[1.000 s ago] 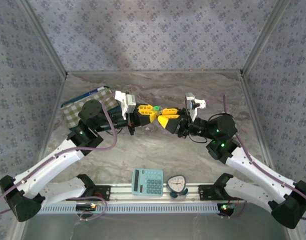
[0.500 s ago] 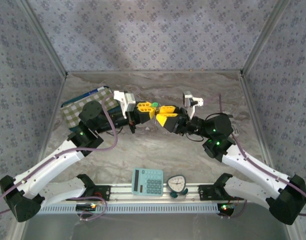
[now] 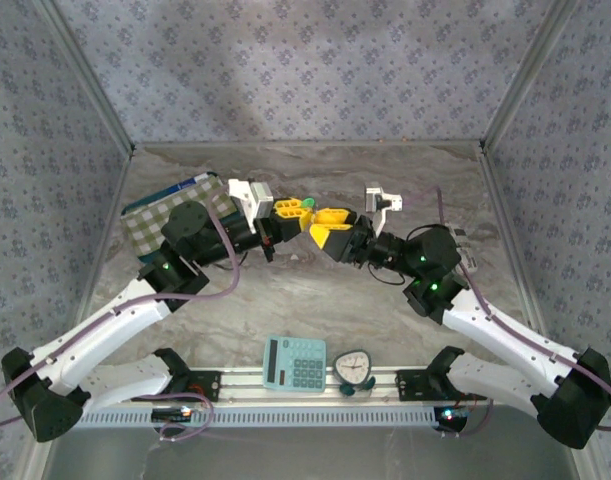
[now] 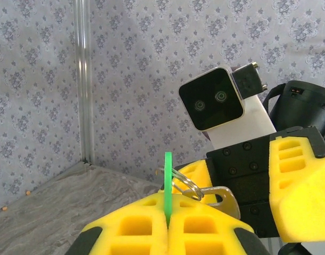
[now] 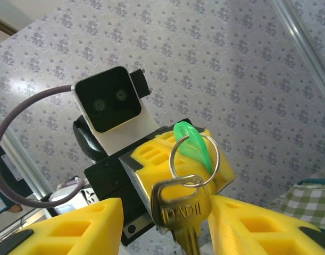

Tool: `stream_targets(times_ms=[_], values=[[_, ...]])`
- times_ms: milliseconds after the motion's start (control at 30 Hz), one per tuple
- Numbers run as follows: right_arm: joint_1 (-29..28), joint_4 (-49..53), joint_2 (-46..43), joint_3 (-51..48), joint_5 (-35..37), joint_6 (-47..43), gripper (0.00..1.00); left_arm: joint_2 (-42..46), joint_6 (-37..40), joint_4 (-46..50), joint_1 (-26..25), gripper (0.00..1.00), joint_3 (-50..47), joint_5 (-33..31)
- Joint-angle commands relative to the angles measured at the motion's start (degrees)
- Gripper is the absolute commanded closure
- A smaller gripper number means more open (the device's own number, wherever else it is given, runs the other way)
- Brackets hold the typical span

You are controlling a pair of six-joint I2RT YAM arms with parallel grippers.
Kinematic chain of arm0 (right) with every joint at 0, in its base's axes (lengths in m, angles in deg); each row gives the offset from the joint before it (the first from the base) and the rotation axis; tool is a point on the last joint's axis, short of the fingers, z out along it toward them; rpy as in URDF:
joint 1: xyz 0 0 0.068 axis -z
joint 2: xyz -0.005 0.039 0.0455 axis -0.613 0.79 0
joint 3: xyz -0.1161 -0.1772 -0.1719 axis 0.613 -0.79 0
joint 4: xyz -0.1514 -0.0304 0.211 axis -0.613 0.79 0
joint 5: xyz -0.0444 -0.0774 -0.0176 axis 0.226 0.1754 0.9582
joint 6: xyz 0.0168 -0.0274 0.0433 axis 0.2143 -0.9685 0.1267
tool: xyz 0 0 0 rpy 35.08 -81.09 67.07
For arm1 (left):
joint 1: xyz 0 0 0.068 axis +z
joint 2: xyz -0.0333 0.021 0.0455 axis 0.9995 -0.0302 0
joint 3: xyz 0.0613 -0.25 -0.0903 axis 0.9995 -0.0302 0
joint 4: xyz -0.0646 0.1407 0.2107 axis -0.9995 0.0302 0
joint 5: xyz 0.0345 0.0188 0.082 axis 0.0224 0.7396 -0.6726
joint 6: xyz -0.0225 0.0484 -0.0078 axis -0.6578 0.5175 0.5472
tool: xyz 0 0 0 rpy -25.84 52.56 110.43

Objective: Remove the keys from the keyring

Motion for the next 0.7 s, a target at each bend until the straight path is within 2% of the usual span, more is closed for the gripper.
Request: stream_targets(times_ms=[0, 200, 367, 400, 433, 567, 667], values=[[0.3, -0.7, -0.4, -0.1, 2.0, -1.1, 0.53, -0.5, -0.3, -2.2, -0.4, 1.0, 0.7, 1.0], [0.3, -2.4, 0.2, -0.4, 1.1, -0.4, 0.68, -0.3, -0.6, -2.7, -0.4, 1.0, 0.6, 1.1], [0.5, -4.2, 0.2, -0.8, 1.1, 0.5, 0.72, -0.1, -0.8, -2.9, -0.4, 1.0, 0.5, 1.2], [0.6, -4.2, 0.2, -0.7, 0.8, 0.6, 0.75, 0.0, -0.7, -2.9, -0.4, 1.0, 0.4, 1.0], [0.7, -4.2, 0.1, -0.8, 0.6, 0.6, 0.82, 0.2, -0.6, -2.9, -0.4, 1.0, 0.2, 0.9], [1.0, -3.3, -0.9, -1.2, 1.1, 0.4, 0.88, 0.9, -0.4, -3.1, -0.4, 1.0, -0.6, 0.4], [1.4, -2.4, -1.3, -1.2, 1.6, 0.4, 0.98, 1.3, -0.3, -3.3, -0.4, 1.0, -1.0, 0.3]])
